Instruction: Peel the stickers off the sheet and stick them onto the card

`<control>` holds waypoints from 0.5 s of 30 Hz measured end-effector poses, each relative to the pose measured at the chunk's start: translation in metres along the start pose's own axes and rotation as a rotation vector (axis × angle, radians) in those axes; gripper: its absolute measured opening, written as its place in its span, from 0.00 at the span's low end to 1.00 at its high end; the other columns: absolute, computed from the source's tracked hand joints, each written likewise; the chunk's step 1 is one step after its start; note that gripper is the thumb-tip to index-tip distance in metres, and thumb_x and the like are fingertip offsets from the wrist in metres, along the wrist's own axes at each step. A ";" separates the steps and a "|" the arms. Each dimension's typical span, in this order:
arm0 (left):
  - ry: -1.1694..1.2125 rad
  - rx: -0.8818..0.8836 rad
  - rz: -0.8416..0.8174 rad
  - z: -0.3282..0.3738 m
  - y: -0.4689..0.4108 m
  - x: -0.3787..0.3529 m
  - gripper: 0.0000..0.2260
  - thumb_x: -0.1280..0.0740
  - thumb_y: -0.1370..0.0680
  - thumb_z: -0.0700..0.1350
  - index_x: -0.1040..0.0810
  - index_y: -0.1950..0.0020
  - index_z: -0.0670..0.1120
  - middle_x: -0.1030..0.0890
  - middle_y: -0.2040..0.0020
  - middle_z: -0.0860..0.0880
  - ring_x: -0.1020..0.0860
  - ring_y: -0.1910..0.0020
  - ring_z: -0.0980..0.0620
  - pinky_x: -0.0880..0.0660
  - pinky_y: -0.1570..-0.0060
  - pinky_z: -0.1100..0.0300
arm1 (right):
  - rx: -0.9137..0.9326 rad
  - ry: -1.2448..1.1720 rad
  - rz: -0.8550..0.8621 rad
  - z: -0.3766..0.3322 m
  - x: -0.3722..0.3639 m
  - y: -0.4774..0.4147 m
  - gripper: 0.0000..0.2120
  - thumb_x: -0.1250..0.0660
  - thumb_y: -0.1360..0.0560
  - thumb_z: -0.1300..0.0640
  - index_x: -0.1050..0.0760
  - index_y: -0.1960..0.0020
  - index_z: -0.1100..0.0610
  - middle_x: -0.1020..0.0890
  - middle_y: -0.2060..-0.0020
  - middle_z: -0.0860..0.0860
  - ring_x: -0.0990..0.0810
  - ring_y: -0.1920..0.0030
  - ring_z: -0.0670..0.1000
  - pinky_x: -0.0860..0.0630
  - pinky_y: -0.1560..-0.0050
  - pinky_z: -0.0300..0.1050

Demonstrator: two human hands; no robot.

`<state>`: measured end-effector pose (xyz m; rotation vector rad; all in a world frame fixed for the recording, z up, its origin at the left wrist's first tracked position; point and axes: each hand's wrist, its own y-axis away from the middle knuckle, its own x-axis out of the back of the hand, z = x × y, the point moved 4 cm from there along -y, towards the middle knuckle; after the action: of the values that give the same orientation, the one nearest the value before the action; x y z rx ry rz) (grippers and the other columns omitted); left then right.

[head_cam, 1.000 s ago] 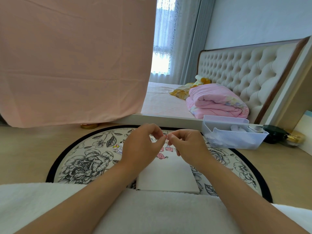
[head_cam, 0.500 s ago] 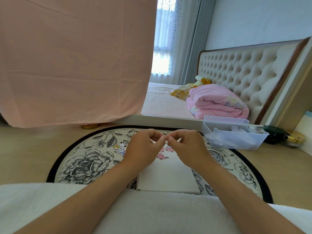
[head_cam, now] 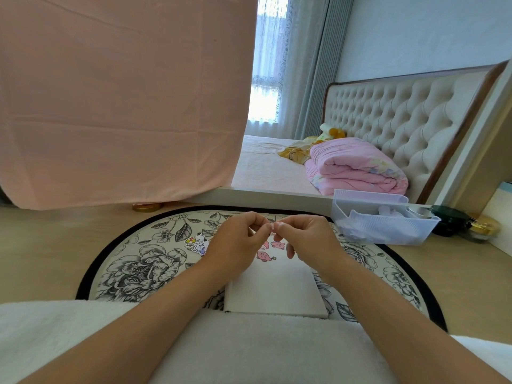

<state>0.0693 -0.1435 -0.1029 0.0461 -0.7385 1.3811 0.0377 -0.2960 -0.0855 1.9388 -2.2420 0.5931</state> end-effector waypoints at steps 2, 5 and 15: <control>0.009 0.003 -0.007 0.000 0.001 0.000 0.07 0.33 0.21 0.49 0.20 0.58 0.54 0.18 0.62 0.53 0.25 0.67 0.58 0.27 0.63 0.59 | -0.028 -0.011 -0.021 0.001 0.000 0.000 0.07 0.31 0.22 0.59 0.16 0.57 0.59 0.15 0.62 0.55 0.25 0.74 0.48 0.32 0.75 0.33; 0.012 0.001 -0.019 0.002 0.002 -0.001 0.06 0.34 0.20 0.49 0.21 0.57 0.54 0.18 0.62 0.52 0.24 0.65 0.55 0.26 0.62 0.57 | -0.046 0.001 -0.064 0.002 0.000 0.000 0.07 0.31 0.22 0.57 0.16 0.55 0.59 0.15 0.61 0.53 0.23 0.71 0.49 0.32 0.74 0.34; 0.116 0.031 -0.037 0.004 0.003 0.001 0.06 0.35 0.20 0.48 0.23 0.56 0.53 0.19 0.58 0.53 0.22 0.60 0.58 0.20 0.60 0.53 | -0.050 -0.131 -0.082 0.002 0.005 0.000 0.06 0.27 0.23 0.56 0.15 0.52 0.58 0.13 0.58 0.51 0.20 0.69 0.48 0.31 0.73 0.39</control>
<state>0.0649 -0.1443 -0.1003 0.0038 -0.6165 1.3484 0.0371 -0.3013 -0.0852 2.0896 -2.2152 0.4076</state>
